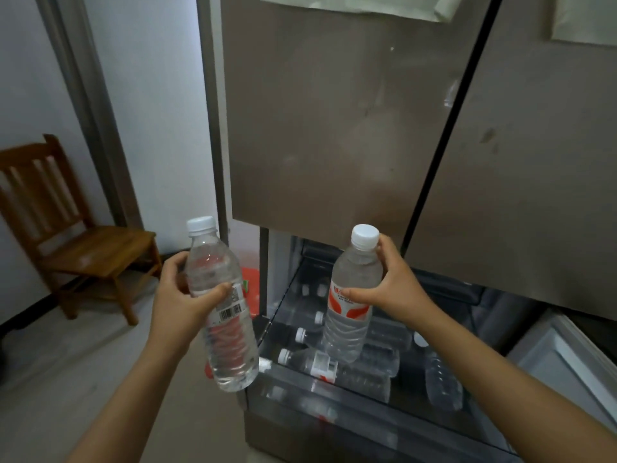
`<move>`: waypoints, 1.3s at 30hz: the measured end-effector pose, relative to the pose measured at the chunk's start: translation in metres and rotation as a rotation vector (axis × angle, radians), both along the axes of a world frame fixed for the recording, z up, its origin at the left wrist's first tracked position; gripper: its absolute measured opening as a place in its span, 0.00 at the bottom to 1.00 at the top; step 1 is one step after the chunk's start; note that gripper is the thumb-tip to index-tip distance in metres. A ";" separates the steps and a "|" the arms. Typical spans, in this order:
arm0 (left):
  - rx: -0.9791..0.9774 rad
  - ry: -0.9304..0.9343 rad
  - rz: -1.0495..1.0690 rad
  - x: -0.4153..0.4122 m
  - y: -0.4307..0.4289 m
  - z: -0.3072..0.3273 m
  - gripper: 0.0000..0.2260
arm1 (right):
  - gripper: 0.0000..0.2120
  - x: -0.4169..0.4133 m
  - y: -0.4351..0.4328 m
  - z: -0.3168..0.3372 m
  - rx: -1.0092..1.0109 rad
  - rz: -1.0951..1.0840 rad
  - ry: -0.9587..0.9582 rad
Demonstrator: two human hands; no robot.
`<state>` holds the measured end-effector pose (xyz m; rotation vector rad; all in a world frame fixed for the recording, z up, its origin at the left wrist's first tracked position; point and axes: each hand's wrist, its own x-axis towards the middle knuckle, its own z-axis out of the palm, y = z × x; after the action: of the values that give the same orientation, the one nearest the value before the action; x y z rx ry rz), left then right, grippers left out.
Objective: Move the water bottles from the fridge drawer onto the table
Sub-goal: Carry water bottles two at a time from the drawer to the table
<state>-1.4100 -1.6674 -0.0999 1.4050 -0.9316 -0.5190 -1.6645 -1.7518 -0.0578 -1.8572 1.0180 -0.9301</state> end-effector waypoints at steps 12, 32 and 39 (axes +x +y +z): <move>0.051 -0.099 0.231 -0.047 0.139 -0.014 0.30 | 0.38 -0.020 0.068 -0.005 0.030 0.254 0.004; 0.070 -0.083 0.797 0.013 0.493 -0.039 0.32 | 0.38 0.163 0.296 -0.042 0.042 0.843 0.238; 0.078 -0.043 0.964 0.039 0.644 -0.037 0.27 | 0.36 0.231 0.430 -0.049 0.028 0.977 0.188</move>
<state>-1.3709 -1.0237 -0.1365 1.7405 -0.1839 0.2080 -1.4331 -1.3216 -0.1065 -2.0857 0.1231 -0.1524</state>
